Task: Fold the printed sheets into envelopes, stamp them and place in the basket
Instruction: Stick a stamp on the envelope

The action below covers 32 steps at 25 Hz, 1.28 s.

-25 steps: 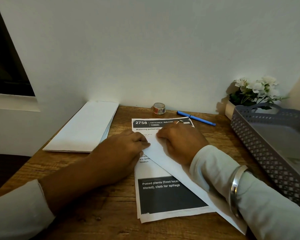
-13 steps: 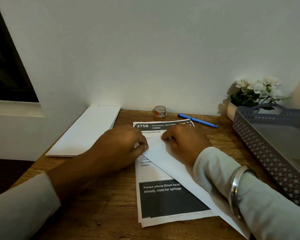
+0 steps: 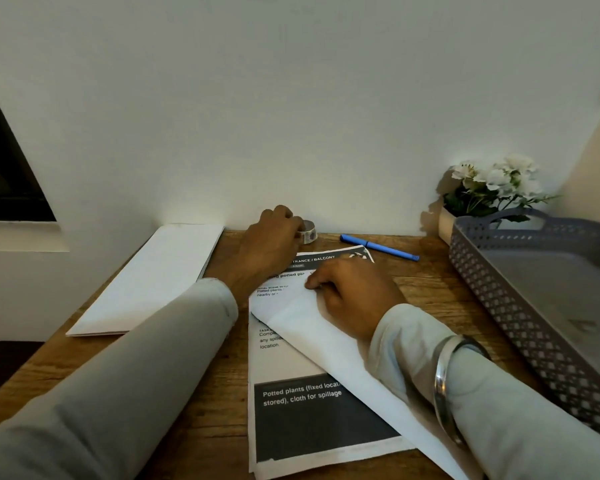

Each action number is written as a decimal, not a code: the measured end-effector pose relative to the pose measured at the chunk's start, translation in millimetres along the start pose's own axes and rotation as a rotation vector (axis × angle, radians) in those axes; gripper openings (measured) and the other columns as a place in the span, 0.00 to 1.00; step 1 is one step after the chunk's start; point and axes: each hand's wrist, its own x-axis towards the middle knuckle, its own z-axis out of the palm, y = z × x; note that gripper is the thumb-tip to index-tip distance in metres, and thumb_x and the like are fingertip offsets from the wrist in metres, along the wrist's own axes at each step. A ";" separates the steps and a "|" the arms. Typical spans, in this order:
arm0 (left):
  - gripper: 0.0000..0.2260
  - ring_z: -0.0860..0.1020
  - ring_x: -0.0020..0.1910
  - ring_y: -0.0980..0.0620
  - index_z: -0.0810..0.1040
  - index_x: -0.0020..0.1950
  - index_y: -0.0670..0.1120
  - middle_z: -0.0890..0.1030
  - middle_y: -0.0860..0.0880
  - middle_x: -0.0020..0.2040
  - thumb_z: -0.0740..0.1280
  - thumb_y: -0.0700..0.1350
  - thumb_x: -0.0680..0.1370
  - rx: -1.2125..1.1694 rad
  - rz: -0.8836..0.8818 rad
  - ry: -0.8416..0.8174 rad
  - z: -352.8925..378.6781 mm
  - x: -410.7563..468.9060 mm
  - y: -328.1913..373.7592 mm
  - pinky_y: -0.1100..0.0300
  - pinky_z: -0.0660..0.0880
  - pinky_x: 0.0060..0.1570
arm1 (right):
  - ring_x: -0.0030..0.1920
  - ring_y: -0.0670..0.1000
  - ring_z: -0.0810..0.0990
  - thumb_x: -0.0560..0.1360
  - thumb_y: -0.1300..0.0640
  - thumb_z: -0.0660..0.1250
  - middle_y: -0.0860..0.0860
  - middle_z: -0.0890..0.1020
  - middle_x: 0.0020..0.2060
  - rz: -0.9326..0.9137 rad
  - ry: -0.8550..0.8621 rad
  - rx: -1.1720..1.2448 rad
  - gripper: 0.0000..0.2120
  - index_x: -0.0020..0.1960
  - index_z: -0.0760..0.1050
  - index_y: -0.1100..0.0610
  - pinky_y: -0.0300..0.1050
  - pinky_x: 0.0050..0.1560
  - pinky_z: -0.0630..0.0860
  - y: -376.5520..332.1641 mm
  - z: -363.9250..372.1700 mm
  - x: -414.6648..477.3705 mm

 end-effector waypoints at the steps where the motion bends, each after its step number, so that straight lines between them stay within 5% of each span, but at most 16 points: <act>1: 0.14 0.71 0.62 0.46 0.76 0.66 0.50 0.72 0.47 0.66 0.63 0.48 0.81 -0.013 0.004 -0.006 2.2 -0.1 -2.4 0.51 0.73 0.51 | 0.62 0.47 0.78 0.80 0.59 0.62 0.44 0.82 0.62 0.000 0.000 0.003 0.17 0.64 0.82 0.48 0.39 0.60 0.71 0.7 -0.5 0.6; 5: 0.13 0.72 0.59 0.52 0.75 0.67 0.51 0.73 0.51 0.64 0.61 0.50 0.83 -0.140 0.056 0.005 -11.2 -17.5 -1.4 0.55 0.73 0.51 | 0.59 0.46 0.80 0.80 0.58 0.63 0.44 0.84 0.59 0.025 0.041 0.072 0.15 0.61 0.83 0.47 0.40 0.59 0.74 5.1 6.2 -1.2; 10: 0.06 0.76 0.53 0.54 0.76 0.58 0.54 0.75 0.56 0.60 0.64 0.49 0.82 -0.275 0.218 0.054 -29.7 -67.3 -1.8 0.55 0.75 0.49 | 0.46 0.45 0.82 0.75 0.51 0.73 0.44 0.83 0.48 0.204 0.408 0.501 0.10 0.55 0.80 0.50 0.48 0.48 0.81 22.4 15.7 3.5; 13: 0.05 0.74 0.53 0.57 0.77 0.56 0.54 0.75 0.57 0.58 0.65 0.50 0.82 -0.279 0.260 0.065 -35.7 -86.0 4.1 0.58 0.72 0.48 | 0.45 0.47 0.84 0.71 0.45 0.77 0.45 0.85 0.46 0.240 0.393 0.711 0.14 0.52 0.81 0.50 0.47 0.46 0.82 22.5 17.2 5.4; 18: 0.08 0.73 0.56 0.57 0.76 0.61 0.54 0.73 0.57 0.61 0.64 0.50 0.82 -0.307 0.252 0.044 -34.0 -92.2 12.8 0.56 0.75 0.52 | 0.43 0.57 0.85 0.68 0.52 0.80 0.50 0.87 0.41 0.250 0.355 0.938 0.09 0.45 0.83 0.51 0.58 0.48 0.83 17.0 23.8 7.0; 26: 0.11 0.74 0.53 0.55 0.77 0.65 0.53 0.73 0.55 0.63 0.64 0.48 0.82 -0.188 0.256 0.090 -35.3 -88.1 14.9 0.60 0.72 0.45 | 0.36 0.48 0.79 0.74 0.63 0.74 0.56 0.84 0.36 0.273 0.344 1.035 0.03 0.43 0.81 0.61 0.38 0.36 0.75 14.0 16.9 3.6; 32: 0.14 0.75 0.59 0.48 0.76 0.67 0.52 0.75 0.50 0.62 0.61 0.48 0.83 -0.060 0.067 0.122 -39.2 -65.9 -0.9 0.50 0.76 0.50 | 0.34 0.51 0.79 0.76 0.63 0.72 0.67 0.84 0.48 0.371 0.316 1.148 0.05 0.42 0.79 0.61 0.46 0.35 0.74 15.1 19.8 7.7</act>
